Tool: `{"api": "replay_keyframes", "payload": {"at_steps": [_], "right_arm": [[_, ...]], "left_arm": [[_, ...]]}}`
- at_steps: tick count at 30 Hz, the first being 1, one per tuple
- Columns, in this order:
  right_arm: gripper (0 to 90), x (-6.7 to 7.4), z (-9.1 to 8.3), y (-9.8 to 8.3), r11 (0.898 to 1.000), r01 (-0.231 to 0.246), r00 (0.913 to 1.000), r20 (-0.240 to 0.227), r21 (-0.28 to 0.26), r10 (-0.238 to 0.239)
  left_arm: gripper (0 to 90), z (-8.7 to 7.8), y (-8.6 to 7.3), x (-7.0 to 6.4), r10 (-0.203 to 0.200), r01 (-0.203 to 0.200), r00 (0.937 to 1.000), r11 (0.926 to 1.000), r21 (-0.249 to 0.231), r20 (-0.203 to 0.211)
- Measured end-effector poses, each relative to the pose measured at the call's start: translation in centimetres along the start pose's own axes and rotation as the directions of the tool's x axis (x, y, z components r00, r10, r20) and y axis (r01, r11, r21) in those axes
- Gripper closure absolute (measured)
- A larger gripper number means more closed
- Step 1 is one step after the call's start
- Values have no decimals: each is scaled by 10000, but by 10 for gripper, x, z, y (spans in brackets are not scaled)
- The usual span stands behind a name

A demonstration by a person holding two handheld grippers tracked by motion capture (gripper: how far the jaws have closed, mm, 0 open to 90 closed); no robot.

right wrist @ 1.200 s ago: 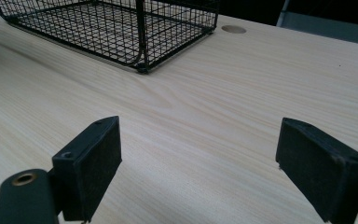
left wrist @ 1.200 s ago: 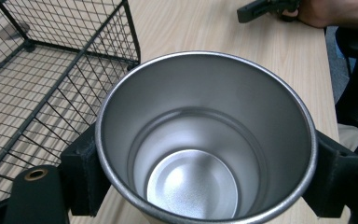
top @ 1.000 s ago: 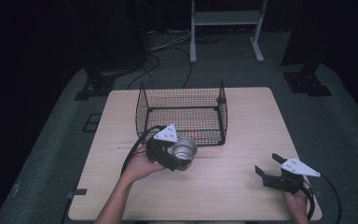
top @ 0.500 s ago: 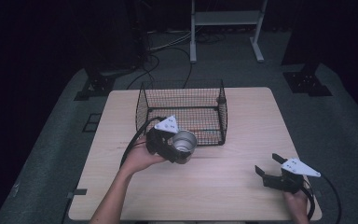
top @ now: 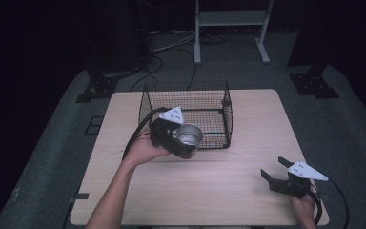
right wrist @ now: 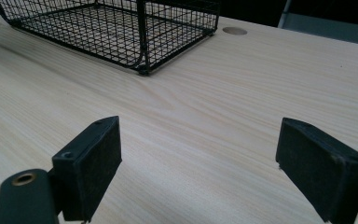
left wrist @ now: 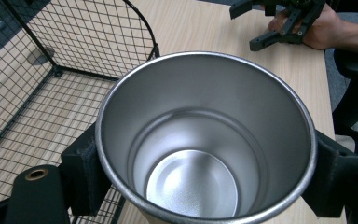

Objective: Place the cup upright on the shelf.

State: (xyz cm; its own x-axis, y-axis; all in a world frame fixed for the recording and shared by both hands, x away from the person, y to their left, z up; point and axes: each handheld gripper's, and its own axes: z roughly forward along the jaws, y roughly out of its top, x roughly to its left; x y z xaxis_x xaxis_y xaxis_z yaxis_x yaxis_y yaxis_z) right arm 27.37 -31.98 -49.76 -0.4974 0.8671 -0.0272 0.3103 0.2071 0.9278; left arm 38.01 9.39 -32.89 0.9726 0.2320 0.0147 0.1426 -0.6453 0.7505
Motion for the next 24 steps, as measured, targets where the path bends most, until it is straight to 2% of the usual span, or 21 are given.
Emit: {"api": "replay_keyframes", "payload": {"at_steps": [8,20,24], "right_arm": [[135,0,0,0,10000,6,10000,-29,-1,-6],[135,-2,-1,0,9998,-144,9998,-108,-111,143],[135,-2,-1,0,9998,-159,9998,-122,-114,158]], "left_arm": [[174,-3,15,13,-44,45,10000,9998,217,-66],[175,-5,32,34,-330,335,9993,9991,259,-183],[175,-5,38,41,-317,325,9992,9989,331,-243]]}}
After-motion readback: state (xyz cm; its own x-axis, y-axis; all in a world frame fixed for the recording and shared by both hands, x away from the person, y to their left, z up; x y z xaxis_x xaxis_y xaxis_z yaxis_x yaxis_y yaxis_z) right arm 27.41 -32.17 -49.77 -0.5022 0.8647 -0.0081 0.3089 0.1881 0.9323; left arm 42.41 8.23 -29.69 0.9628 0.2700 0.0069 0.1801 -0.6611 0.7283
